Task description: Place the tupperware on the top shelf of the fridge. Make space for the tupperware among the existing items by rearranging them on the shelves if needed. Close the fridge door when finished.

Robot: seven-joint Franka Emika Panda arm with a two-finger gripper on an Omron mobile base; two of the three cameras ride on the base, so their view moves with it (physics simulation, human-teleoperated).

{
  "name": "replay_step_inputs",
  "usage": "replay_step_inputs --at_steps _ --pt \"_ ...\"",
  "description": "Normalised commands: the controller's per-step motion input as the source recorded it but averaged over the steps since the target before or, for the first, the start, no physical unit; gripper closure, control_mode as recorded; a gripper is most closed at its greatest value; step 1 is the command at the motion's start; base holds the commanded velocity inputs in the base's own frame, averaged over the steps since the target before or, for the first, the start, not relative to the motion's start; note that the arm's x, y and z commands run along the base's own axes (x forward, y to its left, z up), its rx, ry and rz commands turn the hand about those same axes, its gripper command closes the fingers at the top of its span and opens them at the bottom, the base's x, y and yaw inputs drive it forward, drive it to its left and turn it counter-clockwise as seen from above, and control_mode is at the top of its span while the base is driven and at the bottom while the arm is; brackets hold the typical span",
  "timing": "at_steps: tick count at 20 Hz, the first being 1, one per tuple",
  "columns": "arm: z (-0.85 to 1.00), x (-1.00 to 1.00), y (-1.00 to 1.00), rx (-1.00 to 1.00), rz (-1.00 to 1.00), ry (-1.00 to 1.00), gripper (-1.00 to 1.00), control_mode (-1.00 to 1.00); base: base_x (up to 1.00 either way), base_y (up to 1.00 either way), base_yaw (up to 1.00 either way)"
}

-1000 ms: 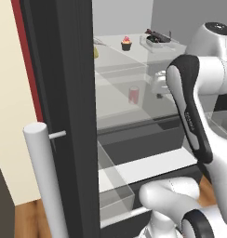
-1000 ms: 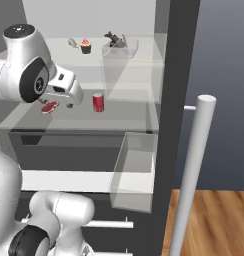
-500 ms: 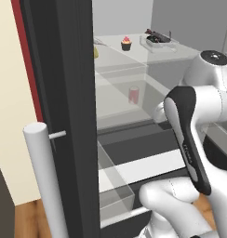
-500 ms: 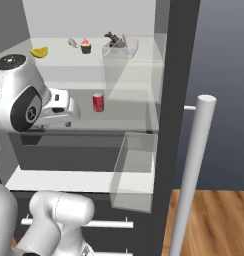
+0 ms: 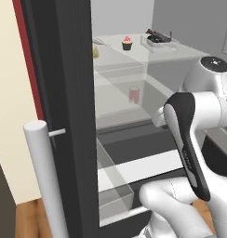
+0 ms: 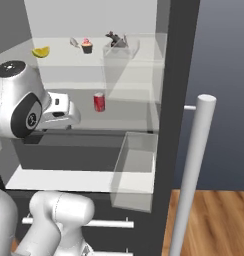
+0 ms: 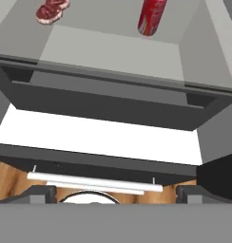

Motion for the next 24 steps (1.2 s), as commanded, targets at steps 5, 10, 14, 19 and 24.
replay_step_inputs --at_steps 5,10,14,19,24 --pt "0.0 0.0 0.0 0.0 0.0 0.0 -1.0 1.0 -0.53 -0.18 0.23" --pt "0.0 0.0 0.0 0.0 0.0 0.0 -1.0 1.0 -0.68 -0.21 0.23" --pt "0.0 0.0 0.0 0.0 0.0 0.0 -1.0 1.0 -0.63 -0.28 0.22" --pt "0.0 0.0 0.0 0.0 0.0 0.0 -1.0 1.0 -0.34 -0.2 0.13" --pt "0.0 0.0 0.0 0.0 0.0 0.0 -1.0 -1.0 0.0 -0.01 0.01"
